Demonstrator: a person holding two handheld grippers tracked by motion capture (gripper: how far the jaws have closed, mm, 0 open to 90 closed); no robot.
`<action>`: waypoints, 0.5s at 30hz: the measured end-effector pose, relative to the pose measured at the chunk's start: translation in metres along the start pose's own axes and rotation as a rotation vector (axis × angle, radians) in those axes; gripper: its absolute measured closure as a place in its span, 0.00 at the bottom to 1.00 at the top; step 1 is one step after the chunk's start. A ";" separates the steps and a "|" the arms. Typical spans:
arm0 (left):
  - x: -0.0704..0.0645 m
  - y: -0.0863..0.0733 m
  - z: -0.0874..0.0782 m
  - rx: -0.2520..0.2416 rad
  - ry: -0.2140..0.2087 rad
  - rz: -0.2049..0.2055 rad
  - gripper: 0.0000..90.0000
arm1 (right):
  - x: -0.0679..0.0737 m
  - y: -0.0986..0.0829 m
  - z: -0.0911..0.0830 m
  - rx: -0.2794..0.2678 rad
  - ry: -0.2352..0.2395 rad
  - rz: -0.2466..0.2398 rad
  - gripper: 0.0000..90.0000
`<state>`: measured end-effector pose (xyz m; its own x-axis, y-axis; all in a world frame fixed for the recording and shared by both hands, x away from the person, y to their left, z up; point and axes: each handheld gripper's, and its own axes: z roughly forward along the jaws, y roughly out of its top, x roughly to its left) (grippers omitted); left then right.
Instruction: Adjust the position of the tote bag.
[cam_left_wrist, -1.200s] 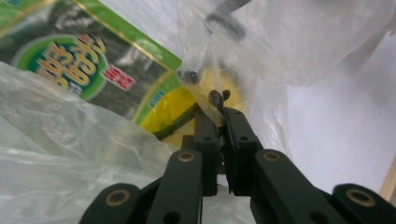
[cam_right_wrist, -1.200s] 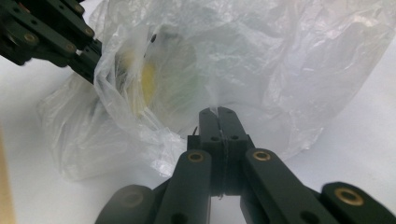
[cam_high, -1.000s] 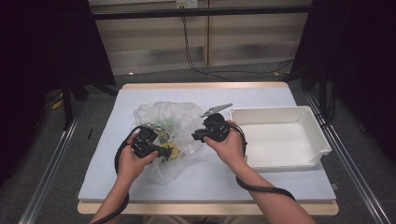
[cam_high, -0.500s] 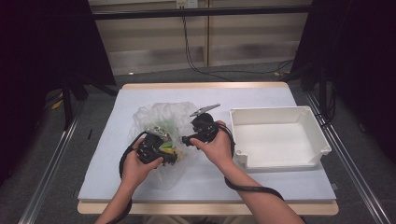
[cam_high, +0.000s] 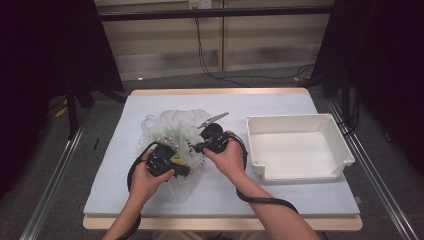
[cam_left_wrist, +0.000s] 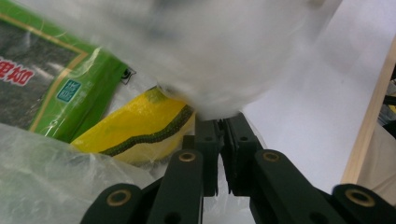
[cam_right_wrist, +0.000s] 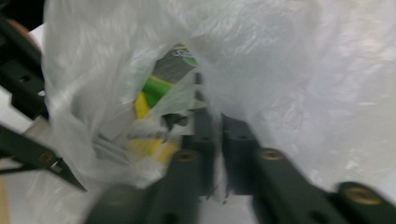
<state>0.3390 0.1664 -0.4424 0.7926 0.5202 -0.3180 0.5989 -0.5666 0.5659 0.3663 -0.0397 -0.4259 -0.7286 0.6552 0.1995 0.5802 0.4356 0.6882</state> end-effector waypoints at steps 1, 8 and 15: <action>0.000 -0.001 0.000 -0.004 0.006 -0.008 0.92 | 0.000 0.000 -0.001 -0.004 -0.003 0.006 1.00; 0.010 -0.006 -0.015 -0.020 0.052 -0.061 0.73 | -0.011 -0.007 -0.014 0.021 -0.025 -0.002 1.00; 0.021 -0.010 -0.036 -0.080 0.105 -0.154 0.68 | -0.021 -0.018 -0.027 0.037 -0.042 0.016 1.00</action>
<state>0.3457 0.2060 -0.4279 0.6733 0.6631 -0.3271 0.6981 -0.4243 0.5767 0.3611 -0.0781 -0.4236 -0.7039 0.6870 0.1806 0.6051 0.4468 0.6589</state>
